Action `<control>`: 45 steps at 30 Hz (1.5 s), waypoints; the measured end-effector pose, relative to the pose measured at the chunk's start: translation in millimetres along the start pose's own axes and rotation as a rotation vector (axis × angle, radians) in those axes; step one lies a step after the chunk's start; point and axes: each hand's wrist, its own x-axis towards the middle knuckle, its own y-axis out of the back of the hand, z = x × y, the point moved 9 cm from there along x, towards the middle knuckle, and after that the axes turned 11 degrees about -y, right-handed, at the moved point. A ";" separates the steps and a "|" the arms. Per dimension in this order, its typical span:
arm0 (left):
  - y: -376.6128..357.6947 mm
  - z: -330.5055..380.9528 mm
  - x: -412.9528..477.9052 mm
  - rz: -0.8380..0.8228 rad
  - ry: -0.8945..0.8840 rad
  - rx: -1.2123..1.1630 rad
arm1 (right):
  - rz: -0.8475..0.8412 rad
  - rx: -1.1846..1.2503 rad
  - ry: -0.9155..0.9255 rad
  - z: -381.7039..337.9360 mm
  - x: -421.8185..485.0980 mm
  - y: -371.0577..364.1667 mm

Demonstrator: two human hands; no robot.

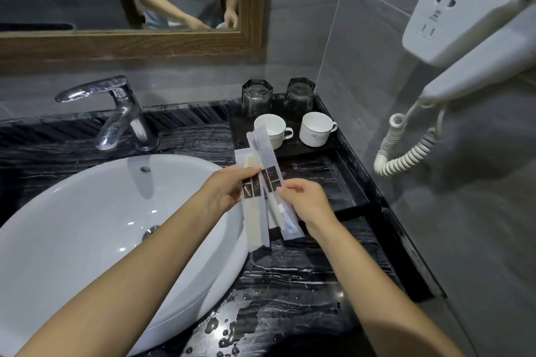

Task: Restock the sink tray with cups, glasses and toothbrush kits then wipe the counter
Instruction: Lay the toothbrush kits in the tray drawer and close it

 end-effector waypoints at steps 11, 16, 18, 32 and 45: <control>-3.0 7.5 6.4 0.005 0.010 -0.105 | 0.157 -0.049 0.037 -16.9 8.0 56.9; 11.3 16.0 11.7 0.039 0.014 -0.123 | 0.189 -0.166 -0.236 9.6 33.1 102.9; 15.6 17.0 13.4 0.057 0.018 -0.150 | 0.194 -0.232 -0.311 18.0 43.9 109.3; 34.5 11.6 15.0 0.119 0.054 -0.209 | 0.278 -0.346 -0.376 30.6 105.9 85.3; 19.0 1.6 20.9 0.100 0.084 -0.189 | 0.179 -0.453 -0.282 40.6 121.6 84.5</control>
